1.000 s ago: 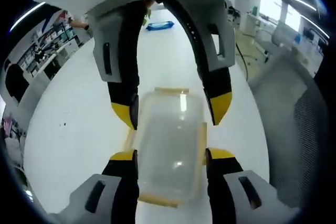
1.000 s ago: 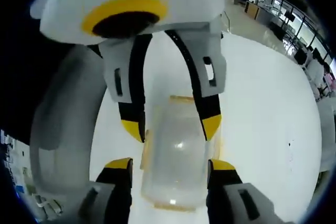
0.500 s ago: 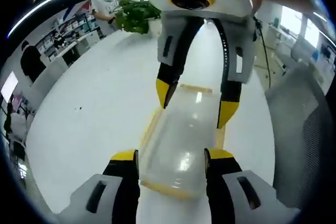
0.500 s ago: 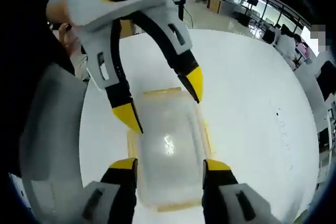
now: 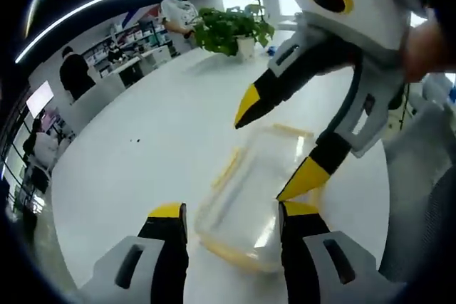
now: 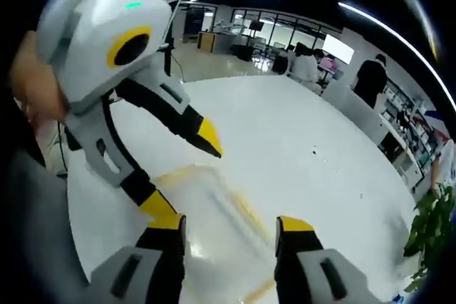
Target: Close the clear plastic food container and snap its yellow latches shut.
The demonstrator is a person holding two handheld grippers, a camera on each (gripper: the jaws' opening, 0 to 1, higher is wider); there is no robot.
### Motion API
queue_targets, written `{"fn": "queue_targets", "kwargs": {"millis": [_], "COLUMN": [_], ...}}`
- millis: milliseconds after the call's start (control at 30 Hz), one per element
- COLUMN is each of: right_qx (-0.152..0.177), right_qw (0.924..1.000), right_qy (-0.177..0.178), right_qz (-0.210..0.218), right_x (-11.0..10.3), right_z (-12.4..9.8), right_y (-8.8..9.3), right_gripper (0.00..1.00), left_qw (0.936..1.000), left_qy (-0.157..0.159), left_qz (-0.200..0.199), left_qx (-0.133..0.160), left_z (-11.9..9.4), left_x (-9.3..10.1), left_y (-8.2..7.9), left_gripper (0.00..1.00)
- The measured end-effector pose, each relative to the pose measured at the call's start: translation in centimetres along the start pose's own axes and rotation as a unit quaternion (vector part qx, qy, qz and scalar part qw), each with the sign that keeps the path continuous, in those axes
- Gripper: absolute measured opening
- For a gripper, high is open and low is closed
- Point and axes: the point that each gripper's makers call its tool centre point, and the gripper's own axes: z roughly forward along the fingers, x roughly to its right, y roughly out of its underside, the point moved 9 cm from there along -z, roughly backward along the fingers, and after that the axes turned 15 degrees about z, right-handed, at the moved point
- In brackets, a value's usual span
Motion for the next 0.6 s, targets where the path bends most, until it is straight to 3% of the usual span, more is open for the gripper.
{"fn": "queue_targets", "kwargs": {"millis": [133,333,433,500,567,600], "right_qx": [0.02,0.03,0.045,0.049,0.054,0.059], "right_qw": [0.9983,0.9938,0.9844,0.9803,0.9771,0.9715], "right_qy": [0.023,0.069,0.102,0.123,0.133,0.141], "right_qz": [0.051,0.082,0.136,0.146,0.157,0.181], "right_x": [-0.1,-0.3,-0.4,-0.4,-0.6,-0.8], "right_z": [-0.3,-0.7,-1.0,-1.1,-1.2,-1.3], "right_y": [0.6,1.6,2.2,2.5,2.7,3.0], "right_gripper": [0.49,0.52,0.53,0.52,0.51,0.49], "left_qw": [0.9998,0.9984,0.9964,0.9935,0.9935,0.9941], "left_qy": [-0.016,-0.031,-0.064,-0.092,-0.09,-0.082], "left_qz": [-0.009,-0.046,-0.056,-0.067,-0.069,-0.07], "left_qx": [0.006,0.005,-0.004,-0.004,-0.008,-0.008], "left_z": [-0.4,-0.3,-0.5,-0.8,-0.7,-0.4], "left_x": [0.4,0.9,0.9,0.7,0.8,1.0], "left_y": [0.0,0.3,0.3,0.3,0.4,0.5], "left_gripper": [0.47,0.48,0.46,0.43,0.43,0.45]}}
